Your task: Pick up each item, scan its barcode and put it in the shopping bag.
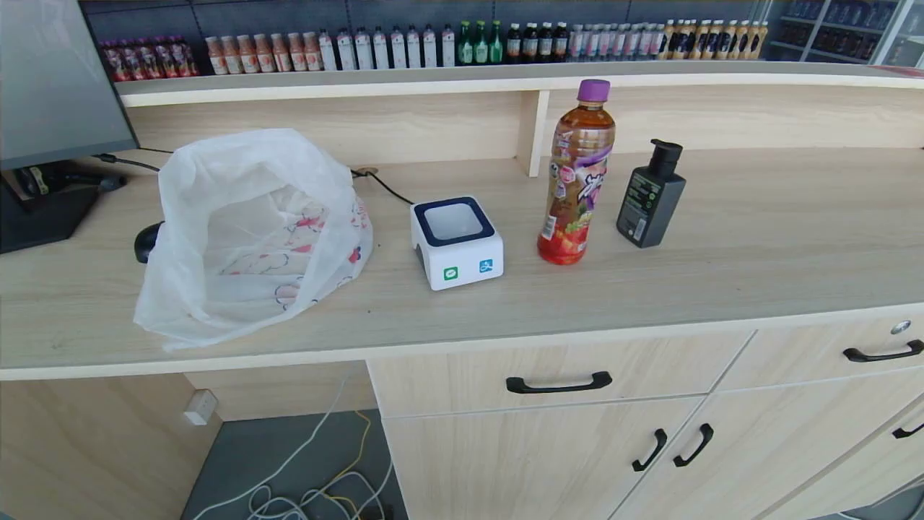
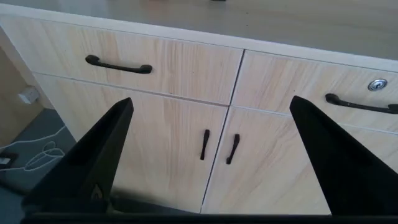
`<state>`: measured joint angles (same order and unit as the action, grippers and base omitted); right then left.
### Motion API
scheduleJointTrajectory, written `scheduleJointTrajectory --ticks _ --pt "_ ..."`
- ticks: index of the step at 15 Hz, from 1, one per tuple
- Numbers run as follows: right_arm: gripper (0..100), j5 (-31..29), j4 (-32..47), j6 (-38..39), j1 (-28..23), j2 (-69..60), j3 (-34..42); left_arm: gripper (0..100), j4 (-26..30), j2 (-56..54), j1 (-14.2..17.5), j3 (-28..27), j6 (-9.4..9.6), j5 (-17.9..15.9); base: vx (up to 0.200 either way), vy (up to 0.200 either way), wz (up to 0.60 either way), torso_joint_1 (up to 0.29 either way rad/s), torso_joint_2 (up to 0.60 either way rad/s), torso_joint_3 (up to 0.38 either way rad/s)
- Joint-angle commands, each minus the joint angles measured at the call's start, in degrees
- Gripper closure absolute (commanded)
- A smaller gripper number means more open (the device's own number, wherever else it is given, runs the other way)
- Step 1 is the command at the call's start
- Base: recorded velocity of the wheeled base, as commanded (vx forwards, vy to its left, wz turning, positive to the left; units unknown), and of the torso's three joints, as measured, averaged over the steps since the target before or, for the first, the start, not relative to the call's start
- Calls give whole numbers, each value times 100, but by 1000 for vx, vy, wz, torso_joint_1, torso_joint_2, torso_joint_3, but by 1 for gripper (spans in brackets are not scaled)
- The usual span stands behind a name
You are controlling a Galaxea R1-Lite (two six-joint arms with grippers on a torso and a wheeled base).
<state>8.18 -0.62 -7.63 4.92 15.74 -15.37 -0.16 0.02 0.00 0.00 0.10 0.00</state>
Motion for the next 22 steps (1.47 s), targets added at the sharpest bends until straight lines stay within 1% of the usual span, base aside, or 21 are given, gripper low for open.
scheduleJointTrajectory --ticks 1,3,5,6,7,9,11,12,13,14,16,17,18,20,21,22 --pt "0 26 -70 -2 386 1687 -1205 0 -2 -2 0 0 -1 0 0 0 0 0 0 0" --pt "0 35 -298 -2 501 2381 -1671 0 -2 -2 0 0 -1 0 0 0 0 0 0 0" --pt "0 26 -729 -10 580 2865 -1882 0 -2 -2 0 0 -1 0 0 0 0 0 0 0" --pt "0 17 -1116 -45 615 3234 -1987 0 -2 -2 0 0 -1 0 0 0 0 0 0 0" --pt "0 17 -1291 -133 747 3489 -2093 0 -2 -2 0 0 -1 0 0 0 0 0 0 0" --pt "0 -27 -1388 -212 940 3849 -2312 0 -2 -2 0 0 -1 0 0 0 0 0 0 0" --pt "0 -150 -1397 -327 1344 4288 -2479 0 -2 -2 0 0 -1 0 0 0 0 0 0 0" --pt "0 -141 -1406 -292 1626 4552 -2550 0 -11 -2 0 0 -1 0 0 0 0 0 0 0" --pt "0 -141 -1441 -212 1793 4807 -2629 0 -2 -2 0 0 -1 0 0 0 0 0 0 0" --pt "0 -141 -1493 -19 1863 5000 -2708 0 -2 -2 0 0 -1 0 0 0 0 0 0 0" --pt "0 -141 -1722 86 2048 5519 -3024 0 -2 -2 0 0 -1 0 0 0 0 0 0 0" --pt "0 -141 -1924 104 2083 5765 -3068 0 -2 -2 0 0 -1 0 0 0 0 0 0 0" --pt "0 -141 -2285 113 2083 6046 -3016 0 -2 -2 0 0 -1 0 0 0 0 0 0 0" --pt "0 -203 -3128 385 2074 6565 -2928 0 -2 -2 0 0 -1 0 0 0 0 0 0 0" --pt "0 -326 -3418 385 2083 6776 -2989 0 -2 -2 0 0 -1 0 0 0 0 0 0 0" --pt "0 -765 -4086 412 2171 7224 -3086 0 -2 -2 0 0 -1 0 0 0 0 0 0 0"
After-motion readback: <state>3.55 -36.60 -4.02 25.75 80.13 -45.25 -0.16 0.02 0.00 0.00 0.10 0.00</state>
